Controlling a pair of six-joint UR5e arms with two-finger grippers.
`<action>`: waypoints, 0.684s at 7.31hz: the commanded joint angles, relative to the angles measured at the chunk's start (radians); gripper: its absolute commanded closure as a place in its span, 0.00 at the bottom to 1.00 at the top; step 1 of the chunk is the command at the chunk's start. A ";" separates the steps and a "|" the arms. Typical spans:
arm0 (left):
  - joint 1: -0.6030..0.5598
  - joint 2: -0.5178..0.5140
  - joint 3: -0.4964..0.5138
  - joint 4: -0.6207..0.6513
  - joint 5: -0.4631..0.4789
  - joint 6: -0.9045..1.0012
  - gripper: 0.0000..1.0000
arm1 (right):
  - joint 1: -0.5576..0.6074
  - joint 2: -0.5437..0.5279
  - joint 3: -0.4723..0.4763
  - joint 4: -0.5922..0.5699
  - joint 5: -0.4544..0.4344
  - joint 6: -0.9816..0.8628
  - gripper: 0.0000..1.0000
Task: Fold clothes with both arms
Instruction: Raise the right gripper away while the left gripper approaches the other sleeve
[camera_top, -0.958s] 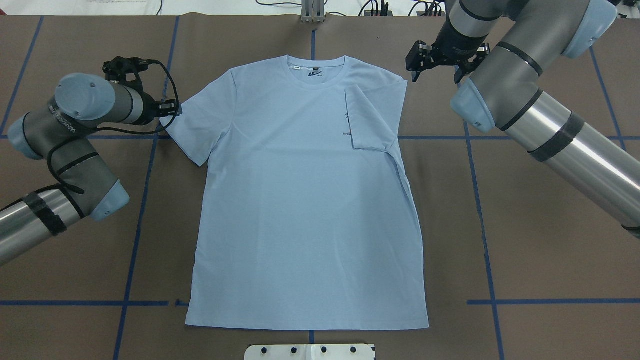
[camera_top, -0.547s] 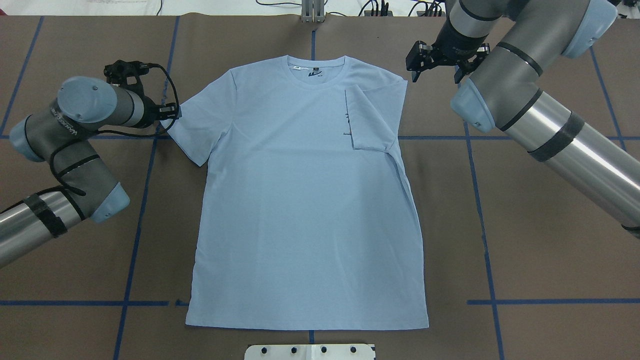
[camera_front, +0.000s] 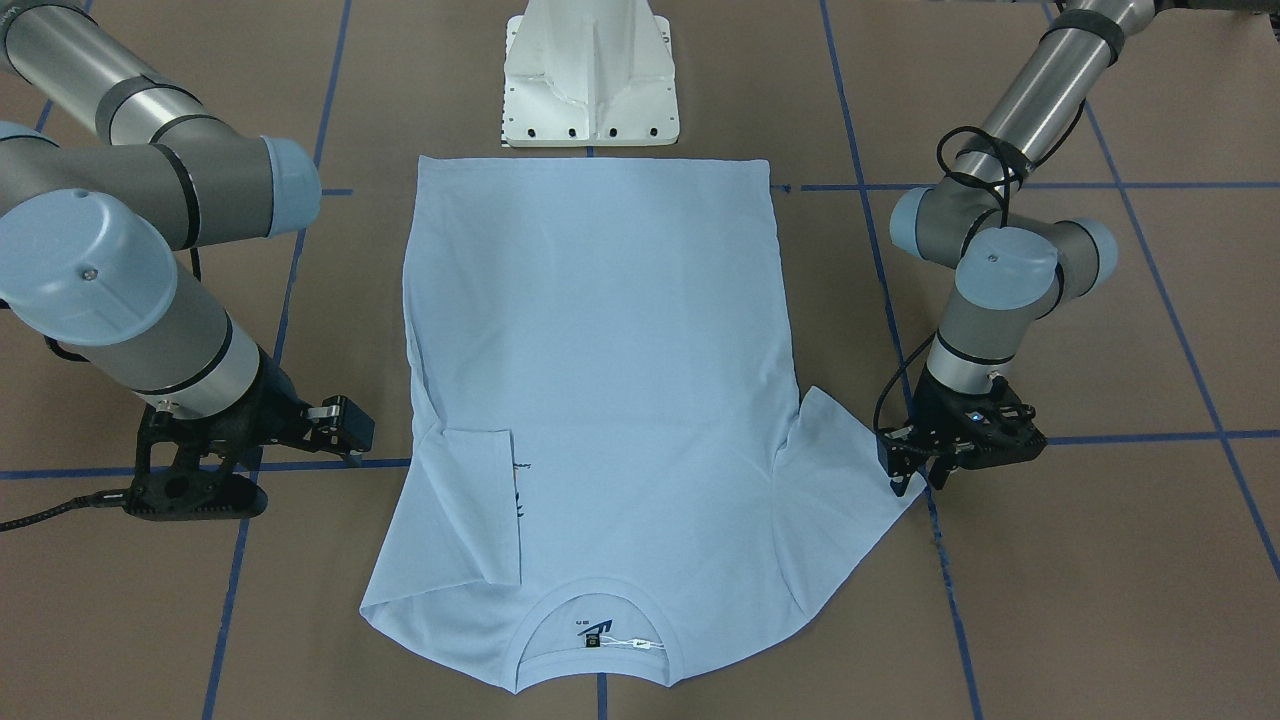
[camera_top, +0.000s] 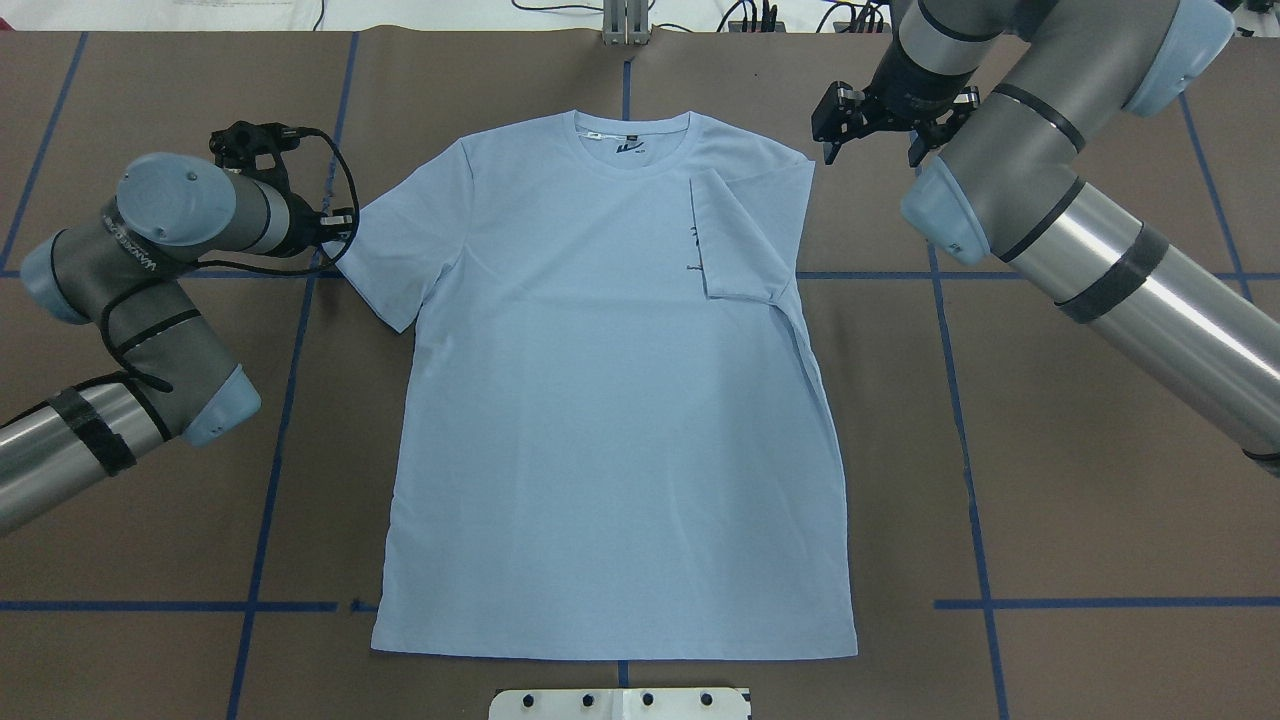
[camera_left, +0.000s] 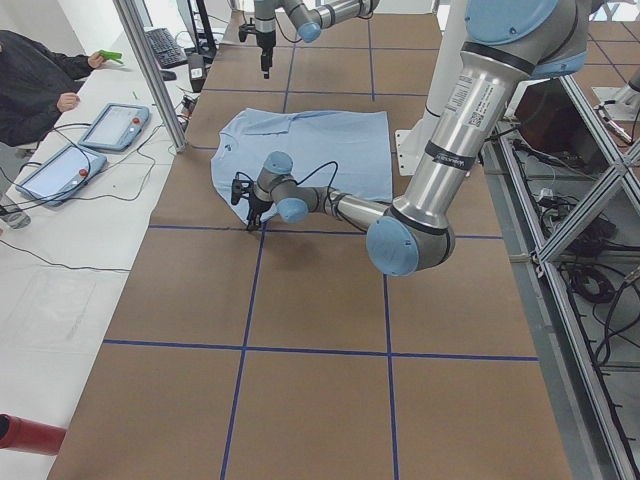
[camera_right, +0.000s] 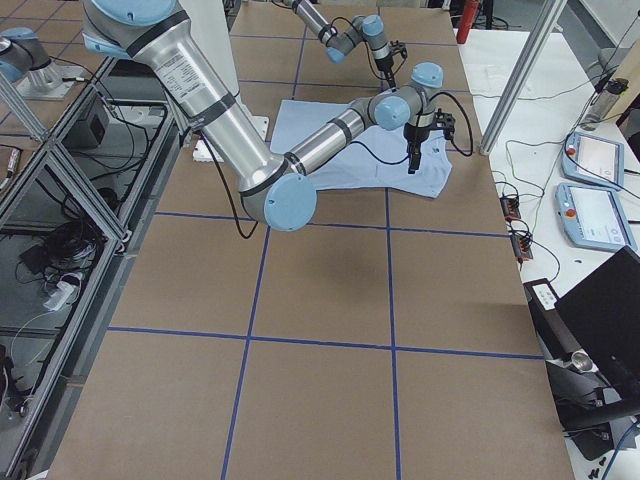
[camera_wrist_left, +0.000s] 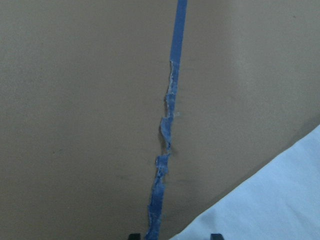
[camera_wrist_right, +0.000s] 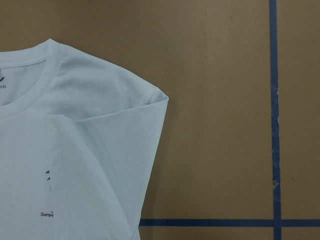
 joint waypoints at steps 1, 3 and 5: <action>-0.001 0.005 -0.025 0.005 -0.006 0.000 1.00 | 0.002 0.000 0.000 0.000 0.000 0.000 0.00; 0.002 -0.009 -0.135 0.178 -0.007 0.000 1.00 | 0.002 -0.005 0.003 0.000 0.000 0.000 0.00; 0.034 -0.143 -0.145 0.340 -0.006 -0.024 1.00 | 0.003 -0.012 0.011 0.005 0.000 0.000 0.00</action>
